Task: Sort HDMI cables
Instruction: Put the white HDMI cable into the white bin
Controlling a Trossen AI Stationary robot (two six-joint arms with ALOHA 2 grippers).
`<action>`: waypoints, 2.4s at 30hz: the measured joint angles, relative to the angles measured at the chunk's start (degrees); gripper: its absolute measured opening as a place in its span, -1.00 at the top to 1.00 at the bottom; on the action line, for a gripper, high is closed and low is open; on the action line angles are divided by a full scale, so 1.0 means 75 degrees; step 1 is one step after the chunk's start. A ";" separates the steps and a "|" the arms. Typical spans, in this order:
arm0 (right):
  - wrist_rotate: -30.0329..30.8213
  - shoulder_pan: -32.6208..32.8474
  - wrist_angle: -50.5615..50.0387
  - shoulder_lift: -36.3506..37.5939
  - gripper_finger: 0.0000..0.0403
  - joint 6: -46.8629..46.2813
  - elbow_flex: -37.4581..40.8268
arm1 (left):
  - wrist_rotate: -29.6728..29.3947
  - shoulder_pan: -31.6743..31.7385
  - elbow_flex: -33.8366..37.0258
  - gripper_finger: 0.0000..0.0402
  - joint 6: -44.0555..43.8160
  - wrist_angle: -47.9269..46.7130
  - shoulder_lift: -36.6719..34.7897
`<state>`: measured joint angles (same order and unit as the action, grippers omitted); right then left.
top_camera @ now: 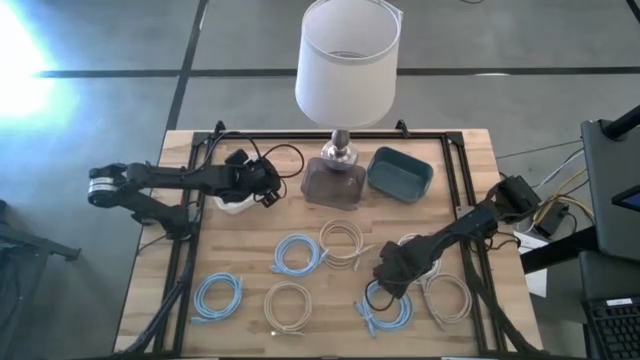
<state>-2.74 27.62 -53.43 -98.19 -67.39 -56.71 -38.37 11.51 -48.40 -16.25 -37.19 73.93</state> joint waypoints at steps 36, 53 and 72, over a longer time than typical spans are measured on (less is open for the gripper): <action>0.0432 -0.0047 0.0779 -0.0087 0.86 0.0990 -0.0126 | 0.1745 -0.0012 -0.0003 0.17 0.0406 0.1651 0.0003; 0.6249 -0.0085 0.1204 -0.0070 0.85 0.4650 -0.1907 | 0.6259 -0.0105 -0.0003 0.17 -0.0339 0.5071 0.0044; 0.6552 -0.0519 0.2203 -0.0055 0.82 0.5734 -0.1766 | 0.7847 -0.0527 -0.0129 0.17 -0.1388 0.8272 0.1716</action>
<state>46.39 23.73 -36.91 -98.61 -24.39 -69.95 20.49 7.56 -49.37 -26.66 24.85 86.80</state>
